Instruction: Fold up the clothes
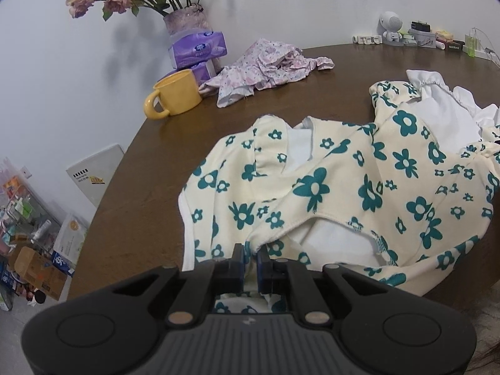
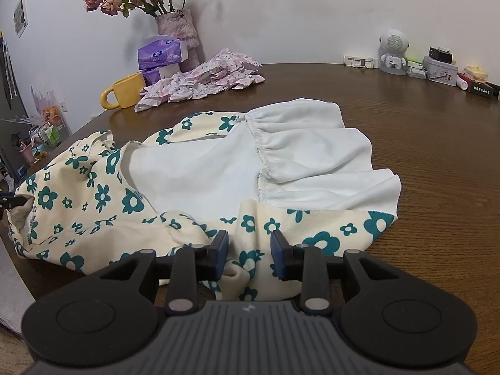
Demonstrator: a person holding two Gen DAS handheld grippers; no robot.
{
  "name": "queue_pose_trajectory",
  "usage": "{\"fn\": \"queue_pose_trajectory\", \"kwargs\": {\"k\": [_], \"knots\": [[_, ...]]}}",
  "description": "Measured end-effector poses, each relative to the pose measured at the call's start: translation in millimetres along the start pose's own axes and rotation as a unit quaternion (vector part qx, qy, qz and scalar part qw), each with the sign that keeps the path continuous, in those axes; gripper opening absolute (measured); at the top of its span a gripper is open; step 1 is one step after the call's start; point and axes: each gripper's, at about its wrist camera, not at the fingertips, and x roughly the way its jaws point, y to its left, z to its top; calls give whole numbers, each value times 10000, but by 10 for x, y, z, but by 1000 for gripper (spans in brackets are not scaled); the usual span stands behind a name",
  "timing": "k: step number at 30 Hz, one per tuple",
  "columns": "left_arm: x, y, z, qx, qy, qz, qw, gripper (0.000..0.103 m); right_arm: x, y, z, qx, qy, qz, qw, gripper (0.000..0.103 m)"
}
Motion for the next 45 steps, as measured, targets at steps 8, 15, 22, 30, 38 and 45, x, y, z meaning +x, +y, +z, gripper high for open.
{"fn": "queue_pose_trajectory", "kwargs": {"k": [8,15,22,30,38,45], "knots": [[-101,62,35,-167,-123,-345,9992,42,-46,-12,17,63,-14,22,10000,33],[-336,262,219,-619,-551,-969,9918,72,-240,-89,227,24,-203,-45,9998,39],[-209,346,578,-707,-723,-837,9914,77,-234,-2,647,-568,-333,-207,9976,41],[-43,264,737,-599,-699,-1394,9859,77,-41,110,873,-747,-67,-96,9971,43],[-216,64,480,-188,-829,-1997,9762,75,-55,79,600,-587,365,-24,9976,43],[-374,-157,204,170,-735,-2416,9674,75,-163,3,341,-309,556,116,9979,43]]}}
